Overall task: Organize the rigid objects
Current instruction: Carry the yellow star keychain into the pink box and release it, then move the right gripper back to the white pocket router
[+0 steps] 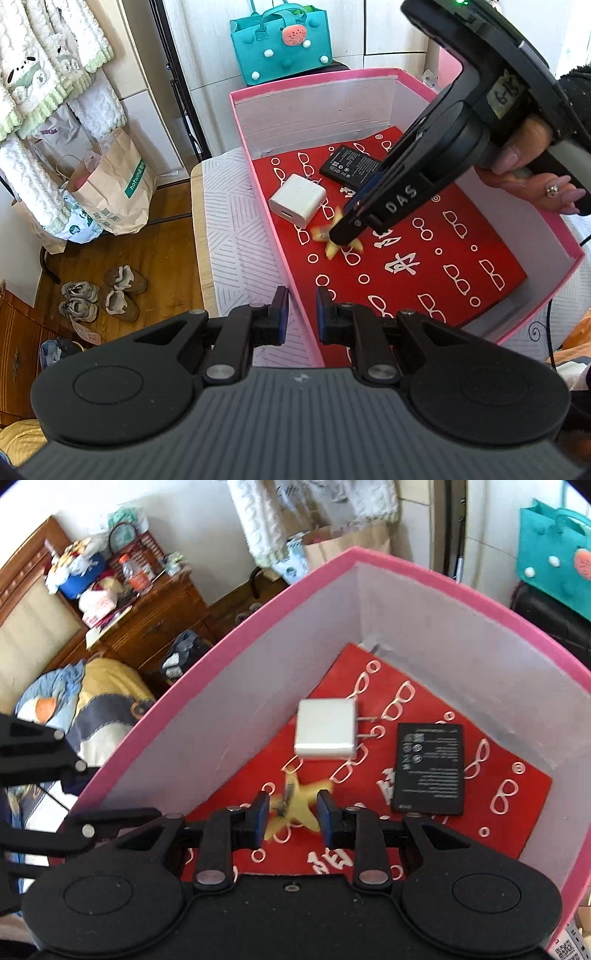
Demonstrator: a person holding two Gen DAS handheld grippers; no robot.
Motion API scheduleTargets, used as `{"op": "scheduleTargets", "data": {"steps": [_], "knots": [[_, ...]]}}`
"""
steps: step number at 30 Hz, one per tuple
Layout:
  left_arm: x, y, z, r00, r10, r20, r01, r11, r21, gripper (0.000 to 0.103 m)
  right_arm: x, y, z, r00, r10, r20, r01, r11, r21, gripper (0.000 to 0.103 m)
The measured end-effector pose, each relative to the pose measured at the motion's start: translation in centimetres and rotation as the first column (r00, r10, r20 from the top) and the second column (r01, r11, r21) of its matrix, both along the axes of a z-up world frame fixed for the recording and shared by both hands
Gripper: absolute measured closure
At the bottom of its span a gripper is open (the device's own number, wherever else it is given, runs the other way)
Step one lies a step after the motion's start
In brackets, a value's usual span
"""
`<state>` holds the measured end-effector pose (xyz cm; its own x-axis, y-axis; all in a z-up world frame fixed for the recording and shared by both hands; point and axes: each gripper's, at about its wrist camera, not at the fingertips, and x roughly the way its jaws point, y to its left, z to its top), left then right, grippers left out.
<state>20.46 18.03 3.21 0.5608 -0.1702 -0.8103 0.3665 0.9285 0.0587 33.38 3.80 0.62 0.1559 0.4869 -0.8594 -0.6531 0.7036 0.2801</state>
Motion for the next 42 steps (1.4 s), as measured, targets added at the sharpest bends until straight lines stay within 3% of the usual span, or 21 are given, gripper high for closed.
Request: {"op": "scheduleTargets", "data": {"steps": [4, 10, 15, 18, 19, 25, 30, 38, 42], "knots": [[0.0, 0.0, 0.0, 1.000, 0.003, 0.001, -0.003, 1.000, 0.002, 0.089, -1.2, -2.0, 1.6, 0.998, -0.011, 0.063, 0.005, 0.996, 0.092, 0.059], [0.0, -0.3, 0.0, 1.000, 0.003, 0.001, -0.003, 1.000, 0.016, 0.089, -4.8, -5.9, 5.5, 0.975, -0.042, 0.219, 0.005, 0.986, 0.168, 0.056], [0.1, -0.4, 0.0, 1.000, 0.006, 0.001, -0.006, 1.000, 0.025, 0.089, -8.6, -9.7, 8.0, 0.919, -0.085, 0.385, 0.001, 0.977, 0.214, 0.053], [-0.1, -0.4, 0.1, 1.000, 0.008, -0.001, -0.008, 1.000, 0.024, 0.089, -10.9, -12.3, 7.9, 0.882, -0.116, 0.457, 0.002, 0.970, 0.243, 0.037], [-0.1, -0.5, 0.1, 1.000, 0.007, -0.001, -0.007, 1.000, 0.026, 0.089, -11.4, -13.0, 7.7, 0.877, -0.124, 0.464, 0.008, 0.970, 0.245, 0.031], [-0.3, -0.5, 0.0, 1.000, 0.009, 0.005, -0.010, 0.999, 0.036, 0.089, -13.5, -17.5, 6.0, 0.848, -0.239, 0.473, 0.168, 0.968, 0.187, 0.031], [-0.2, -0.6, 0.0, 1.000, 0.016, 0.007, -0.016, 0.999, 0.039, 0.089, -15.1, -20.6, 4.4, 0.844, -0.317, 0.433, 0.297, 0.948, 0.116, 0.032], [-0.2, -0.8, 0.2, 1.000, 0.028, 0.005, -0.029, 0.999, 0.045, 0.089, -17.7, -22.1, 1.4, 0.859, -0.326, 0.394, 0.328, 0.942, 0.066, 0.026], [-0.3, -0.8, 0.3, 0.999, 0.032, 0.004, -0.033, 0.998, 0.044, 0.089, -17.3, -22.2, 0.0, 0.854, -0.283, 0.437, 0.314, 0.949, 0.000, 0.026]]}}
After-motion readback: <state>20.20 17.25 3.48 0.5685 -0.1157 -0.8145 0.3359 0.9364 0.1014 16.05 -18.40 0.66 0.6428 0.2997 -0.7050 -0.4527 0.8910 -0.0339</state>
